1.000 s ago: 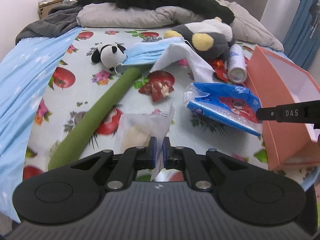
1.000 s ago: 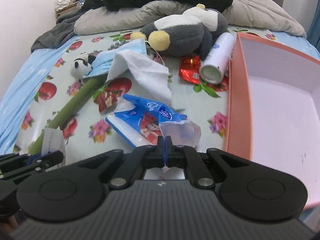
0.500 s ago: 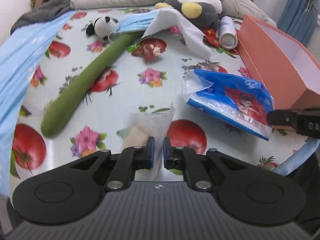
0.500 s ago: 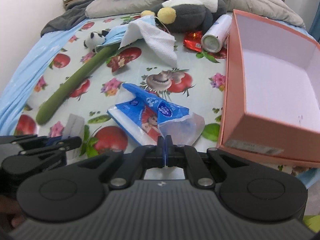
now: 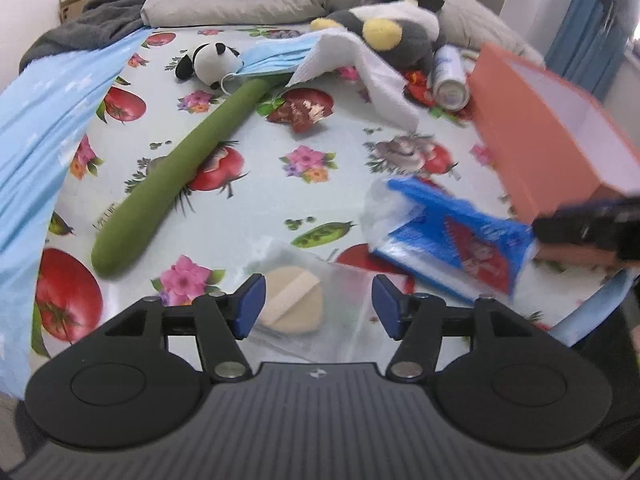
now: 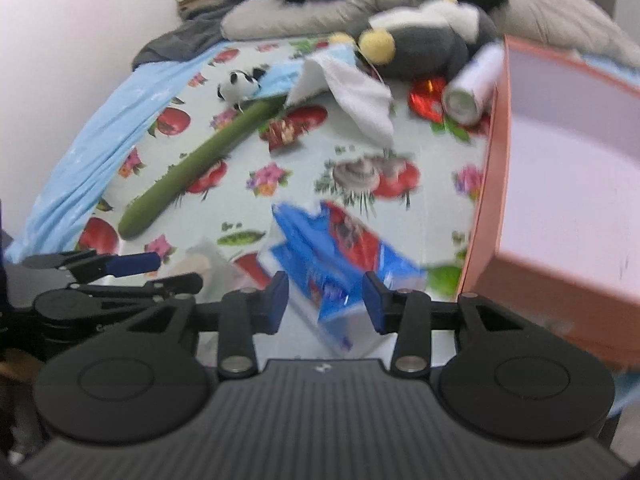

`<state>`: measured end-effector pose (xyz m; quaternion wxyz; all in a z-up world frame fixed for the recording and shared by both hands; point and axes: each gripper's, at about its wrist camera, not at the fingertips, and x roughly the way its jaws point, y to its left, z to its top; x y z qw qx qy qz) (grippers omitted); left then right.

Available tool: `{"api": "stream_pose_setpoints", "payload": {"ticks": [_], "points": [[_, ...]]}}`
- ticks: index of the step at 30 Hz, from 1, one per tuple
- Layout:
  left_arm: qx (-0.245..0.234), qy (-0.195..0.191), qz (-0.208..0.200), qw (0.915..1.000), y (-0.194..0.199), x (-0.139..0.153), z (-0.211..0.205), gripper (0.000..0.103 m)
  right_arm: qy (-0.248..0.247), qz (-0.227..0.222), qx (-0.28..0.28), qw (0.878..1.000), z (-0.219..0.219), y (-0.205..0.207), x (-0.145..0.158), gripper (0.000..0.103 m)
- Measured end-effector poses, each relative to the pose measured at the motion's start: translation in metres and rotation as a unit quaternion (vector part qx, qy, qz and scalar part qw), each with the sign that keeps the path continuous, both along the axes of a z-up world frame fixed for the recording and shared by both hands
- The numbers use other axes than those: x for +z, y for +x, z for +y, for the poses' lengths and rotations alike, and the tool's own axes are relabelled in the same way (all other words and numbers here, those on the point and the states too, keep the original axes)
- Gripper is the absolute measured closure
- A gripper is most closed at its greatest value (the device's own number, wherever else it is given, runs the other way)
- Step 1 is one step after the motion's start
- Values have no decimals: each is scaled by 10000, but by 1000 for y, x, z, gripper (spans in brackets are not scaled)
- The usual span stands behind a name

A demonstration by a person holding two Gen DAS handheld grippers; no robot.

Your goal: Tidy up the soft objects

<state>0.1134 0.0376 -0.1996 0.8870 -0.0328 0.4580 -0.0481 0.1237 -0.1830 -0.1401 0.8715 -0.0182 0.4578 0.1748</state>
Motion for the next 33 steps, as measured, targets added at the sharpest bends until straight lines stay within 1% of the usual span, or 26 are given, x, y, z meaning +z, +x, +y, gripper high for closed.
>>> {"api": "stream_pose_setpoints", "payload": {"ticks": [3,8,10,13,17,19,21,23,25,27,30,33], "points": [[-197,113,196,9995,10,-13,2,36,-238,-26,223,9995,7,15,-8,59],[-626,709,257,9952,18,-30,-4,31,-378,75,522,9979,18,34,-26,59],[-742,841,299,9932,21,-35,-5,30,-490,165,605,9968,24,39,-36,59],[-805,809,332,9929,25,-40,-5,30,-576,306,780,9948,30,45,-50,59],[-693,672,357,9947,28,-43,-4,31,-768,513,815,9924,35,49,-67,60],[-637,631,355,9953,28,-43,-3,33,-762,597,804,9920,34,51,-72,61],[-601,639,348,9955,29,-43,-3,39,-752,602,761,9924,34,51,-75,61],[-547,630,351,9959,29,-42,-2,43,-783,519,769,9926,36,50,-74,67],[-474,601,370,9964,30,-40,-1,47,-834,466,777,9924,37,49,-72,79],[-377,522,382,9972,30,-39,0,51,-845,398,762,9927,39,48,-69,86],[-272,485,377,9977,28,-36,-1,54,-843,303,663,9938,38,48,-63,90],[-104,384,365,9985,27,-32,1,58,-766,199,511,9956,36,46,-54,91]]}}
